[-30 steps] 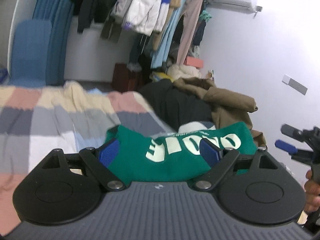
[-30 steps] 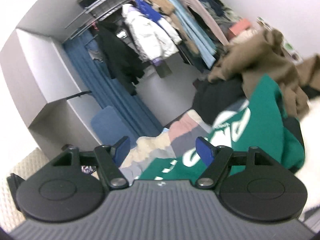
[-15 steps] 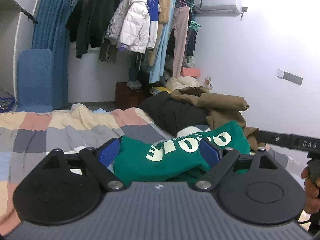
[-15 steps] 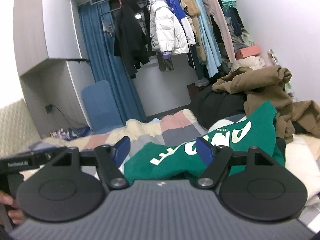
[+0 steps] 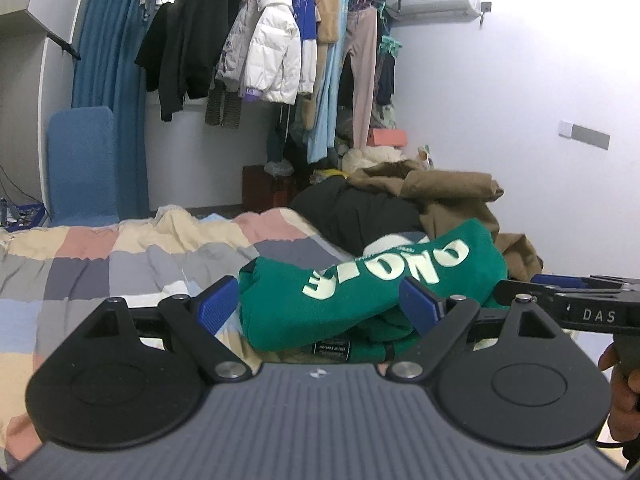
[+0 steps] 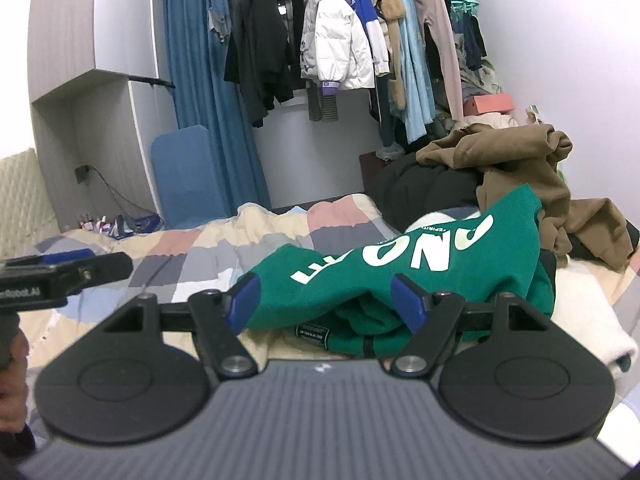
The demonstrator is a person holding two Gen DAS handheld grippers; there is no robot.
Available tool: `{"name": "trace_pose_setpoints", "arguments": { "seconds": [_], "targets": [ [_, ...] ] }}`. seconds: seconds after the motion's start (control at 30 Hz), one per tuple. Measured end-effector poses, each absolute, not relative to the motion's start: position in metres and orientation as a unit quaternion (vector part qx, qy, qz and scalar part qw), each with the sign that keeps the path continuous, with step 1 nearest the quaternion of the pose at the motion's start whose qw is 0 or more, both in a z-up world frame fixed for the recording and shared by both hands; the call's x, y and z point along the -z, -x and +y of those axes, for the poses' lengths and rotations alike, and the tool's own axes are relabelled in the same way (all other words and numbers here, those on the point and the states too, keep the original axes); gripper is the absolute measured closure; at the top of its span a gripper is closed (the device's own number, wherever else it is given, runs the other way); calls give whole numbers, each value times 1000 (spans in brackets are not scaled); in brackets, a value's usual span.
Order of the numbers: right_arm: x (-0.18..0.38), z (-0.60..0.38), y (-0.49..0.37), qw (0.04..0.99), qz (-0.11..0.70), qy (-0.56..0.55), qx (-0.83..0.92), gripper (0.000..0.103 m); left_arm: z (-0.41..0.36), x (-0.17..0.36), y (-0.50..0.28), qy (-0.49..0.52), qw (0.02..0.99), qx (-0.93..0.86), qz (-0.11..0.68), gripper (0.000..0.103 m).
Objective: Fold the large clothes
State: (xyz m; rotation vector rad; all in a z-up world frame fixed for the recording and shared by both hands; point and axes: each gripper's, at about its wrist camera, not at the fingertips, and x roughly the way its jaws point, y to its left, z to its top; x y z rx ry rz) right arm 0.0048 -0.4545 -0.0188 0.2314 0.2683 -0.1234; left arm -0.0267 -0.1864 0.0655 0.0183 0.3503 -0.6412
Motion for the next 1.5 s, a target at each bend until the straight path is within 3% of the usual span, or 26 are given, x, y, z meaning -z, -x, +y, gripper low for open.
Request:
{"name": "trace_pose_setpoints", "arguments": {
  "seconds": [0.47,0.87,0.9,0.97,1.5],
  "targets": [
    [34,-455,-13,979,148,-113,89,29,-188,-52,14,-8,934,301,192,13],
    [29,-456,-14,979,144,-96,111,29,-188,-52,15,-7,939,291,186,1],
    [28,-455,-14,979,142,-94,114,28,-188,-53,14,-6,939,290,186,1],
    [26,-456,-13,979,137,-93,116,9,-188,-53,14,-5,939,289,187,1],
    [30,-453,-16,974,157,-92,139,8,-191,-52,17,-7,939,286,193,0]
  ]
}}
